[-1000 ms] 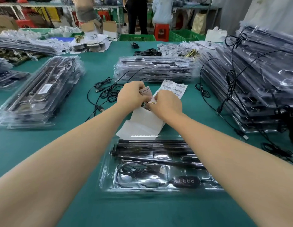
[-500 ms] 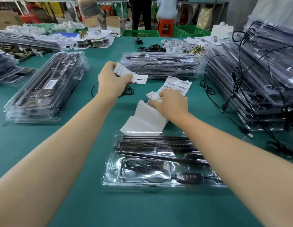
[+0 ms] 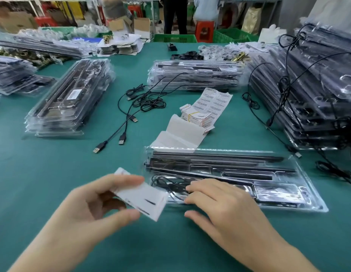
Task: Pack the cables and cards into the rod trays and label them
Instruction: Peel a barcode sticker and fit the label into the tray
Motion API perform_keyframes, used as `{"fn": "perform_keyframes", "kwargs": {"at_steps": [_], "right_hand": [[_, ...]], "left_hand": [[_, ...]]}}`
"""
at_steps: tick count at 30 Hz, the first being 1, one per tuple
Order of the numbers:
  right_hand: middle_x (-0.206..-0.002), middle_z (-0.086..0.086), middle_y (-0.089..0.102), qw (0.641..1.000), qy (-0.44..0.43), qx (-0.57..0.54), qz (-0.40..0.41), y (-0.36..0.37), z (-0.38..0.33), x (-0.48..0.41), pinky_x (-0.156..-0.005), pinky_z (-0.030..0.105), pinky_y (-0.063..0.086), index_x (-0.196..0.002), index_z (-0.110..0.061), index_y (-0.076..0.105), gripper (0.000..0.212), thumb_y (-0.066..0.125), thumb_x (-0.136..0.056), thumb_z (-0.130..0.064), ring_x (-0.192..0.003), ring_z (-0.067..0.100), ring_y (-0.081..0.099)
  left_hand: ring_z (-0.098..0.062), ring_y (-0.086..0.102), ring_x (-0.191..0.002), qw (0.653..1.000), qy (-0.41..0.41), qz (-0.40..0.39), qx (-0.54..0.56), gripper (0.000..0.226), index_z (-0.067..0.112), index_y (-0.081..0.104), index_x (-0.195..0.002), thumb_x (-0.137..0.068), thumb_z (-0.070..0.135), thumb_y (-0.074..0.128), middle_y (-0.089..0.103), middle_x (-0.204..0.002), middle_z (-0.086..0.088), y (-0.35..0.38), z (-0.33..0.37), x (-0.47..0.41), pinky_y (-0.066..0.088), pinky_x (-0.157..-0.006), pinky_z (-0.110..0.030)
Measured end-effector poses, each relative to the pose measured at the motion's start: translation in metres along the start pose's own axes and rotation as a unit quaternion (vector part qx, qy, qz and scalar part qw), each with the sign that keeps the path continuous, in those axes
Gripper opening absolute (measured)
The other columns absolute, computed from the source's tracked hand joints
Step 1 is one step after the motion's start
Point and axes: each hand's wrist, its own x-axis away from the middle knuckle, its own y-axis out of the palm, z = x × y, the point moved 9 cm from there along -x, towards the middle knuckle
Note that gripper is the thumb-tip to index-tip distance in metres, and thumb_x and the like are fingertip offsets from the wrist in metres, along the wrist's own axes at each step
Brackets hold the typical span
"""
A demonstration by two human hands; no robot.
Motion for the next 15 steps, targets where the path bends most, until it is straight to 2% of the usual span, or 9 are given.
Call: {"fn": "perform_keyframes", "kwargs": {"at_steps": [2, 4, 7, 8, 10, 12, 15], "right_hand": [[-0.105, -0.009, 0.072, 1.0, 0.007, -0.001, 0.015, 0.0, 0.0, 0.002, -0.08, 0.028, 0.059, -0.095, -0.021, 0.075, 0.011, 0.081, -0.086, -0.023, -0.102, 0.011, 0.069], [-0.103, -0.007, 0.072, 0.999, 0.016, -0.007, 0.032, 0.0, 0.001, 0.003, -0.078, 0.029, 0.059, -0.093, -0.019, 0.075, 0.008, 0.079, -0.087, -0.018, -0.101, 0.012, 0.07], [-0.101, -0.005, 0.071, 0.998, 0.035, -0.014, 0.057, -0.002, 0.005, 0.004, -0.081, 0.029, 0.057, -0.091, -0.017, 0.074, 0.003, 0.074, -0.091, -0.02, -0.1, 0.013, 0.068], [-0.1, -0.005, 0.071, 0.997, 0.043, -0.022, 0.062, -0.002, 0.006, 0.005, -0.08, 0.029, 0.057, -0.09, -0.016, 0.074, 0.004, 0.072, -0.092, -0.019, -0.099, 0.013, 0.067], [-0.097, -0.006, 0.069, 0.995, 0.059, -0.041, 0.073, -0.002, 0.009, 0.005, -0.077, 0.029, 0.057, -0.088, -0.016, 0.072, 0.005, 0.07, -0.093, -0.018, -0.097, 0.013, 0.067], [-0.094, -0.008, 0.067, 0.993, 0.069, -0.052, 0.078, -0.001, 0.011, 0.004, -0.072, 0.029, 0.056, -0.087, -0.016, 0.07, 0.007, 0.069, -0.094, -0.016, -0.092, 0.012, 0.065], [-0.091, -0.007, 0.066, 0.992, 0.079, -0.056, 0.087, -0.001, 0.012, 0.002, -0.066, 0.03, 0.055, -0.087, -0.015, 0.069, 0.007, 0.069, -0.094, -0.014, -0.085, 0.012, 0.063]], "left_hand": [[-0.03, 0.074, -0.089, 1.0, 0.002, -0.011, -0.008, 0.065, 0.026, 0.078, -0.112, -0.054, 0.048, 0.096, 0.077, -0.103, -0.012, 0.012, -0.006, 0.011, 0.059, -0.088, -0.032], [-0.027, 0.074, -0.086, 0.999, 0.004, -0.01, -0.049, 0.054, 0.03, 0.081, -0.105, -0.055, 0.047, 0.092, 0.076, -0.1, -0.008, 0.023, -0.01, 0.018, 0.058, -0.089, -0.037], [-0.009, 0.07, -0.084, 0.986, 0.034, 0.009, -0.163, 0.038, 0.043, 0.08, -0.095, -0.06, 0.055, 0.086, 0.075, -0.096, 0.009, 0.032, -0.005, 0.025, 0.053, -0.083, -0.022], [-0.008, 0.068, -0.081, 0.979, 0.052, 0.024, -0.198, 0.034, 0.046, 0.079, -0.094, -0.062, 0.054, 0.085, 0.074, -0.093, 0.012, 0.033, -0.001, 0.027, 0.05, -0.077, -0.018], [-0.01, 0.065, -0.077, 0.966, 0.07, 0.058, -0.241, 0.032, 0.048, 0.078, -0.095, -0.064, 0.059, 0.08, 0.072, -0.09, 0.011, 0.034, 0.003, 0.031, 0.049, -0.071, -0.018], [-0.006, 0.063, -0.076, 0.958, 0.083, 0.089, -0.261, 0.028, 0.046, 0.079, -0.093, -0.068, 0.059, 0.078, 0.07, -0.09, 0.013, 0.035, 0.004, 0.034, 0.047, -0.069, -0.015], [0.009, 0.055, -0.075, 0.938, 0.113, 0.121, -0.304, 0.026, 0.037, 0.08, -0.1, -0.075, 0.043, 0.078, 0.064, -0.087, 0.021, 0.039, 0.005, 0.035, 0.039, -0.069, -0.003]]}}
